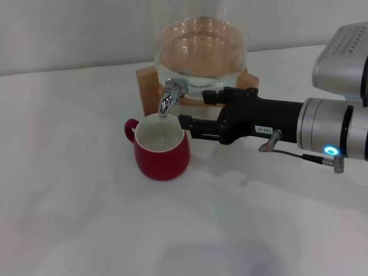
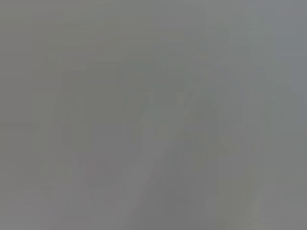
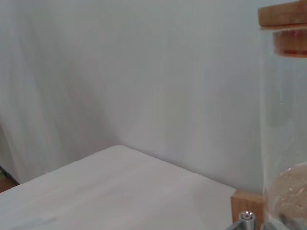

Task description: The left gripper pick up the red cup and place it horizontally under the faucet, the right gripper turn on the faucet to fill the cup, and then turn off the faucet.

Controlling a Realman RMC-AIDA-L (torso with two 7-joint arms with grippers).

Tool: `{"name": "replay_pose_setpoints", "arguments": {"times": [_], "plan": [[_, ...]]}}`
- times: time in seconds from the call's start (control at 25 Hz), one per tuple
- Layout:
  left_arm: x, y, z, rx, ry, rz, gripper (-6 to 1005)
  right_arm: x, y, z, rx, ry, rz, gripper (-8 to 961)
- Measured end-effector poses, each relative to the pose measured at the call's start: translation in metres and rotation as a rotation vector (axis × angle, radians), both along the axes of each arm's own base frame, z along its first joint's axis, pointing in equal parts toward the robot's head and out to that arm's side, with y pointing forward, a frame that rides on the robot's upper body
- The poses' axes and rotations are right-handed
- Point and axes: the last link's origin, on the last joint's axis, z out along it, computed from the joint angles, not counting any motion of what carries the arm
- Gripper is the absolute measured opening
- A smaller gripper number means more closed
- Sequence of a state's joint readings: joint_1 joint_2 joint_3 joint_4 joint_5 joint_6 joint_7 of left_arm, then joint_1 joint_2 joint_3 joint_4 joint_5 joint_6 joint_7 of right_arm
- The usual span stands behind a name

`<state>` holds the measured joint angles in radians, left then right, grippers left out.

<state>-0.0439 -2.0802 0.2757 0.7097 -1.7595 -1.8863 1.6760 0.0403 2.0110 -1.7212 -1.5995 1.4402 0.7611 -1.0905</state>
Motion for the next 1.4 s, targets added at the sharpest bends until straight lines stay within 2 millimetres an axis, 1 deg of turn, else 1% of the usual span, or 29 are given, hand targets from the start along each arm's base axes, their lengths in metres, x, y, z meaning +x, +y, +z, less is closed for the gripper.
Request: {"name": "replay_pose_setpoints", "arguments": {"times": [0.24,0.48,0.6,0.72,1.0,1.24,1.4], "plan": [[-0.006,0.005,-0.004,-0.023,0.008,0.051,860,-0.008,-0.006,-0.003,-0.040,0.031,0.025,748],[-0.009,0.009,-0.003,-0.017,0.011,0.075,860,-0.022,-0.020,-0.007,-0.126,0.111,0.114,750],[-0.009,0.014,-0.003,-0.020,0.013,0.075,860,-0.027,-0.025,-0.013,-0.150,0.119,0.150,749],[-0.007,0.017,-0.003,-0.021,0.014,0.067,860,-0.033,-0.025,-0.023,-0.158,0.113,0.165,749],[-0.006,0.019,-0.006,-0.033,0.013,0.063,860,-0.044,-0.023,-0.040,-0.136,0.094,0.174,747],[-0.008,0.018,-0.008,-0.044,0.008,0.069,860,-0.049,-0.022,-0.042,-0.066,0.055,0.155,746],[-0.008,0.017,-0.008,-0.044,0.008,0.073,860,-0.056,-0.025,-0.043,-0.020,0.015,0.143,745]]}}
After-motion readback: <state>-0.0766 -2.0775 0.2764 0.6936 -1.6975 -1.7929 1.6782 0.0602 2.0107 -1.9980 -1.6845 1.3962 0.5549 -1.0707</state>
